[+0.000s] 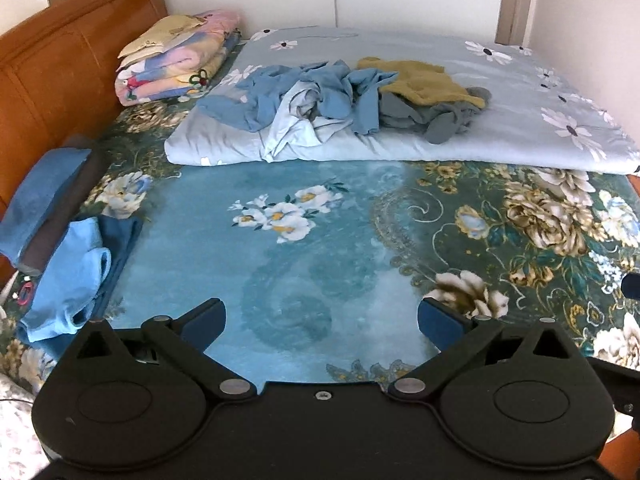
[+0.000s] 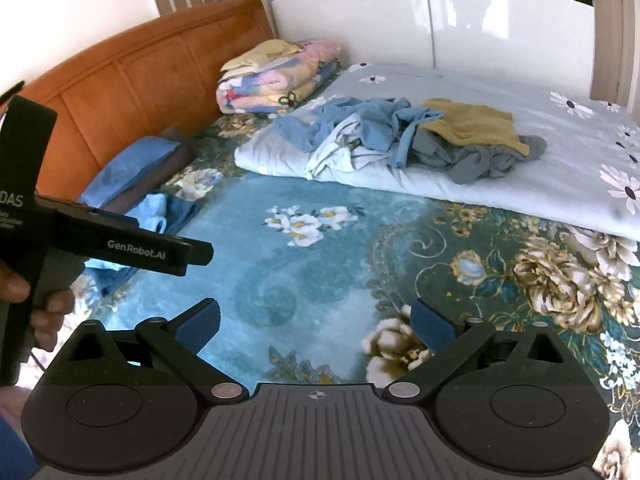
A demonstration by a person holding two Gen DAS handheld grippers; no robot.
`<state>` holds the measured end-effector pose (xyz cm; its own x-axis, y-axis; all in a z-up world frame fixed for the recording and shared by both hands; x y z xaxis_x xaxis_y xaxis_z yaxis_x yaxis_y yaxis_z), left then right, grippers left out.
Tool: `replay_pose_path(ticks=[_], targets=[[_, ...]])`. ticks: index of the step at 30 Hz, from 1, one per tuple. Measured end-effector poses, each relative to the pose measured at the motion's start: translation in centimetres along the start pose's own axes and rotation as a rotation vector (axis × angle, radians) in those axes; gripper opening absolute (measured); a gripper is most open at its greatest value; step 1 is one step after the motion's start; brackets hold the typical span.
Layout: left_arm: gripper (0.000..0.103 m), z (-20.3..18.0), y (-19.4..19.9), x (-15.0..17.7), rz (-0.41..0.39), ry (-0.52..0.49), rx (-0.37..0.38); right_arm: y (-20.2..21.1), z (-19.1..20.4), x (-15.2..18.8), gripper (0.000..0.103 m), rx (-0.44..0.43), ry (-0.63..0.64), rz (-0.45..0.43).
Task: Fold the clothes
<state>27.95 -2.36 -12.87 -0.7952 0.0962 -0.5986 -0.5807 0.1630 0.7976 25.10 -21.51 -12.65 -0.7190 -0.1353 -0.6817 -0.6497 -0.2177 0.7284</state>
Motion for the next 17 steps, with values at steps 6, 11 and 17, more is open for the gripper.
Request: replay_pose_path(ticks=[6, 11, 17], targets=[[0.101, -0.3, 0.1, -0.3, -0.004, -0.040, -0.001, -0.4, -0.1, 0.2, 0.102, -0.003, -0.006, 0.006], [0.101, 0.7, 0.0, -1.0, -0.008, -0.059, 0.012, -0.7, 0.5, -0.2, 0.102, 0.030, -0.032, 0.004], [0.101, 2.1, 0.1, -1.9, -0.029, -0.077, 0.037, -0.8, 2.2, -0.5, 0.102, 0.055, -0.026, 0.003]])
Point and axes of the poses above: each gripper's, at about its wrist camera, not at the fingertips, and y roughly against the way its jaws point, z to its left, x to its underside, the point moved 5 cm from there along -y, roughly the way its jaws point, and after that the axes turned 12 degrees about x, right-handed, at the moved point
